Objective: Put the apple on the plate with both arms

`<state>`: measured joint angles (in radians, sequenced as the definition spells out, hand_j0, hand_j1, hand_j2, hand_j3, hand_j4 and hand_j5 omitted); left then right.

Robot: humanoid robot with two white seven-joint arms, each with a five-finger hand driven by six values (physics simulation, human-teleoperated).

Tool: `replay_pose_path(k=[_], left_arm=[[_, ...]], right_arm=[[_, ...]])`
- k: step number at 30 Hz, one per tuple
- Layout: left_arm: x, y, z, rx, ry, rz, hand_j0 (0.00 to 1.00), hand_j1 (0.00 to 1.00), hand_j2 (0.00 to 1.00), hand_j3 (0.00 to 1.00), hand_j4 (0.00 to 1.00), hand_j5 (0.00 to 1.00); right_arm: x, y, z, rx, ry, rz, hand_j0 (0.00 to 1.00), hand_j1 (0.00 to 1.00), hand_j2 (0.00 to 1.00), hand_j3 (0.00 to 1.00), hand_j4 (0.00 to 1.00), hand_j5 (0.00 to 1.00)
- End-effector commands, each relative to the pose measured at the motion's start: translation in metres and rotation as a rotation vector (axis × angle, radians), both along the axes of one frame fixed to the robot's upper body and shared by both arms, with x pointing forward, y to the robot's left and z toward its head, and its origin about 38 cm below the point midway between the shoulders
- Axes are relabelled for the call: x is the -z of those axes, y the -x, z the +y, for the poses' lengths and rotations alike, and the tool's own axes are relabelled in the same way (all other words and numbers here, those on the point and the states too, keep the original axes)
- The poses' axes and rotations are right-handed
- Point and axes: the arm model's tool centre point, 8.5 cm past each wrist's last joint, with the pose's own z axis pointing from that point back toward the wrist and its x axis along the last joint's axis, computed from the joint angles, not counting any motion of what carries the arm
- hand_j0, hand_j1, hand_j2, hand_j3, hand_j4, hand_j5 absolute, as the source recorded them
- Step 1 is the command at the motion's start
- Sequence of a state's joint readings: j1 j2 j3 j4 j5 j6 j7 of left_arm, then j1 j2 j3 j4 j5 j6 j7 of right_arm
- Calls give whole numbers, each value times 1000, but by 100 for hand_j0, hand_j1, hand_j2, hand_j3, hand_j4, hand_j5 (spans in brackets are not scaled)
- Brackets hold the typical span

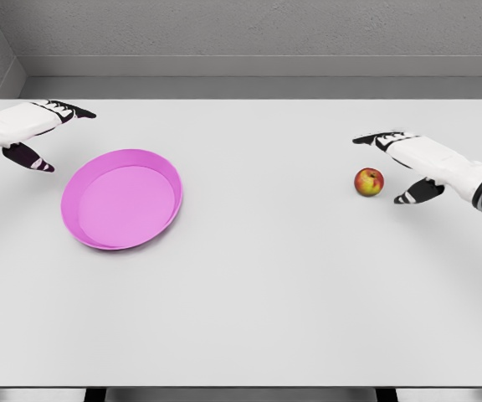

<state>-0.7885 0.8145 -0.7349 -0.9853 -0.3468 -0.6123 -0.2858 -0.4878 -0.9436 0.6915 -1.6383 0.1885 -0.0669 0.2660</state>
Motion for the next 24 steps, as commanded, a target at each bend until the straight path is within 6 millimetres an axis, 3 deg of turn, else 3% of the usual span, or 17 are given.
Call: replay_pose_path(k=[1,9,15,24], left_arm=[[-1,0,0,-3,7,-1,100,100,100,100,100,100],[-2,0,1,-4,6,-3,100,100,100,100,100,100],[-2,-1,0,-3,7,-3,100,100,100,100,100,100],[-2,0,1,-4,6,-3,100,100,100,100,100,100]], right_arm=[[24,4,8,-3,28,100,100,100,100,100,100,100],[11,-13,4,79,51,101,100,100,100,100,100,100],[27,-32,21,80,69,165,100,100,100,100,100,100],[37,-35,17,95,85,188,100,100,100,100,100,100]])
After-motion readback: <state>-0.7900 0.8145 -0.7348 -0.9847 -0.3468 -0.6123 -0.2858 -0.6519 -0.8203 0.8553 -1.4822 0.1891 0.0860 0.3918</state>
